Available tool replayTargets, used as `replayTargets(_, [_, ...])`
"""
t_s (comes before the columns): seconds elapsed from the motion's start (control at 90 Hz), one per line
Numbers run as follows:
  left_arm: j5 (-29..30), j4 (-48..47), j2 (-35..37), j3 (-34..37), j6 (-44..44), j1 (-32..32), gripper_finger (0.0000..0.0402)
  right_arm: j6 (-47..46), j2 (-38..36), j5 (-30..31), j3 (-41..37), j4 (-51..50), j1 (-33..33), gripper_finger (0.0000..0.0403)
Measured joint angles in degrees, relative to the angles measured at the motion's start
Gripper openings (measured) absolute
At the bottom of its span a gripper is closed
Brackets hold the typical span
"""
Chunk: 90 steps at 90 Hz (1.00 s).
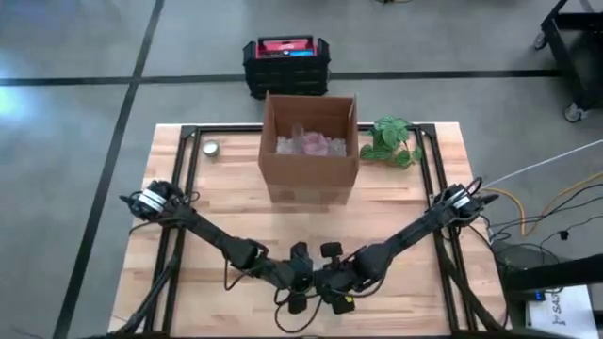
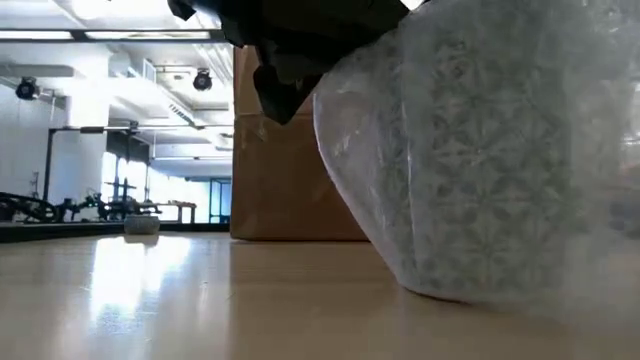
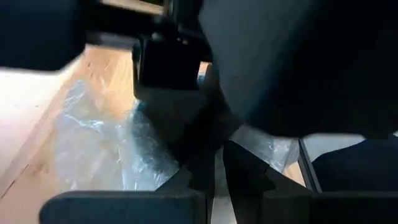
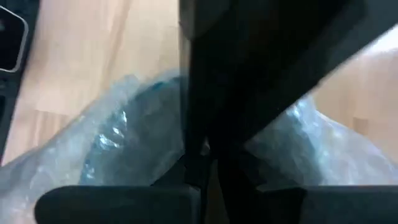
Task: Wrap mug
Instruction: Wrap the white mug in bubble wrap
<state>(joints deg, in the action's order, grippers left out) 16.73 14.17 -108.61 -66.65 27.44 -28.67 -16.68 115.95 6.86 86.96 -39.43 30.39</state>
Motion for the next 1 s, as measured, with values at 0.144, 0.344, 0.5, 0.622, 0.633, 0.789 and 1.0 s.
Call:
replayTargets(0.144, [0.00, 0.00, 0.02, 0.00, -0.42, -0.01, 0.0023, 1.39, -0.35, -0.45, -0.12, 0.12, -0.01, 0.0018])
replayTargets(0.344, [0.06, -0.13, 0.02, 0.00, -0.44, 0.00, 0.0023, 0.72, -6.07, 0.46, -0.70, -2.24, -0.15, 0.0018])
replayTargets(0.5, [0.18, -0.15, 0.01, 0.00, -0.59, 0.00, 0.0023, 0.33, -11.65, -0.84, -0.54, -1.87, -0.11, 0.0018])
replayTargets(0.622, [0.21, -0.15, 0.01, 0.00, -0.59, 0.00, 0.0023, -0.55, -13.40, -3.06, -0.50, -2.28, -0.22, 0.0018])
replayTargets(0.633, [0.22, -0.15, 0.02, 0.00, -0.60, 0.00, 0.0023, -0.69, -13.47, -3.52, -0.50, -2.23, -0.28, 0.0018])
replayTargets(0.789, [0.22, -0.13, 0.02, 0.00, -0.61, 0.00, 0.0023, -2.83, -12.02, -9.42, -0.62, -1.97, -0.27, 0.0018])
replayTargets(1.0, [0.17, 0.00, 0.02, 0.00, -0.59, 0.00, 0.0023, -2.66, -6.31, -11.04, -0.66, -1.34, -0.48, 0.0018])
